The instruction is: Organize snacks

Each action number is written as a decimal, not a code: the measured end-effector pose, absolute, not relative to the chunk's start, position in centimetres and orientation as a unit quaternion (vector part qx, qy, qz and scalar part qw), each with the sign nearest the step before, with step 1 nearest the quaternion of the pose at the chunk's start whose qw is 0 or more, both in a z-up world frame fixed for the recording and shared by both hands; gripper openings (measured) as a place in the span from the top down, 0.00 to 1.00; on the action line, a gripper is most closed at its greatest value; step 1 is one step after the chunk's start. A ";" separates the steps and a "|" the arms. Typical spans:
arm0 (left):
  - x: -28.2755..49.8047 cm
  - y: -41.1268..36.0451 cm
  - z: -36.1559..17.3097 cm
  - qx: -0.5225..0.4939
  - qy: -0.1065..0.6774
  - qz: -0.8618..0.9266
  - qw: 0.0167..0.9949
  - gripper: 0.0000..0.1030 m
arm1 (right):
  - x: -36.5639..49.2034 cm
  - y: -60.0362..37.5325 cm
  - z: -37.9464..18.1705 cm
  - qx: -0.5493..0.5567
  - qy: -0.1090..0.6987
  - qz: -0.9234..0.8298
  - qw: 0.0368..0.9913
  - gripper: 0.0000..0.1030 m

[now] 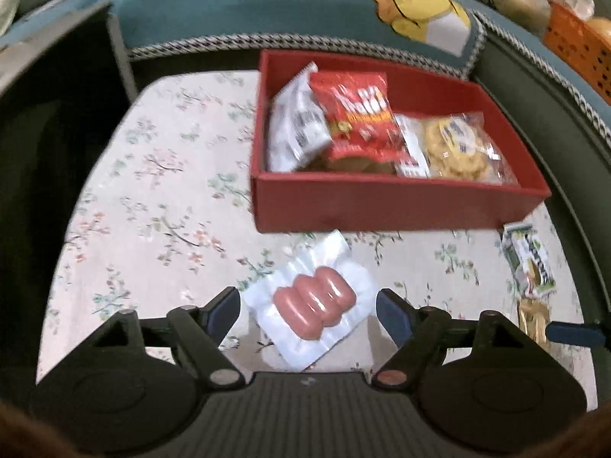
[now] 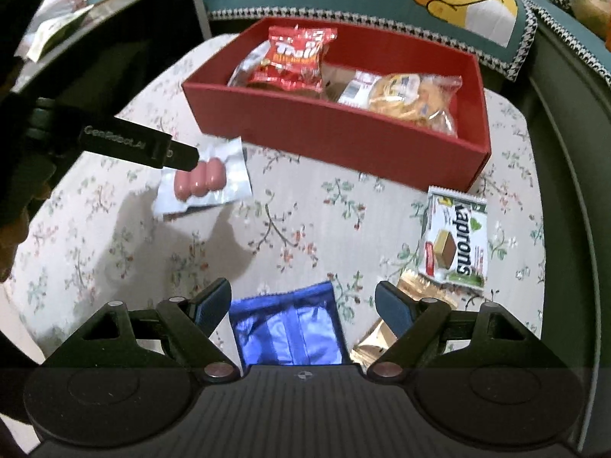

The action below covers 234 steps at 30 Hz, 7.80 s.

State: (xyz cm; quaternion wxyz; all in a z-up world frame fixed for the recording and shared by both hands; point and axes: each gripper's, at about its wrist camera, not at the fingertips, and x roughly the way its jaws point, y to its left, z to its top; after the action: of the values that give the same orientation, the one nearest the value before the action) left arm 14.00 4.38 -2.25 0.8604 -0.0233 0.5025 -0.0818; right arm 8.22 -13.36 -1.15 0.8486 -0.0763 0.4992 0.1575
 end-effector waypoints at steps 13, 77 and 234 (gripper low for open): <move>15.6 3.3 -4.6 -0.061 0.558 -0.036 0.827 0.00 | 8.2 -13.7 -2.4 -0.083 0.520 0.167 0.834 0.15; 12.8 1.5 -5.1 -0.033 0.564 -0.062 0.823 0.00 | 8.8 -12.6 -5.5 -0.119 0.555 0.210 0.796 0.05; 23.9 -2.9 2.1 -0.055 0.438 -0.041 0.896 0.00 | 21.5 -15.6 4.0 -0.027 0.402 0.117 0.908 0.31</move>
State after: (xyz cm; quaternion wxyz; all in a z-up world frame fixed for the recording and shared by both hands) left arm 23.93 -2.88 2.10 0.8963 -0.0555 0.4381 -0.0406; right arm 21.51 -15.55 3.97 0.9078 -0.0272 0.4018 0.1168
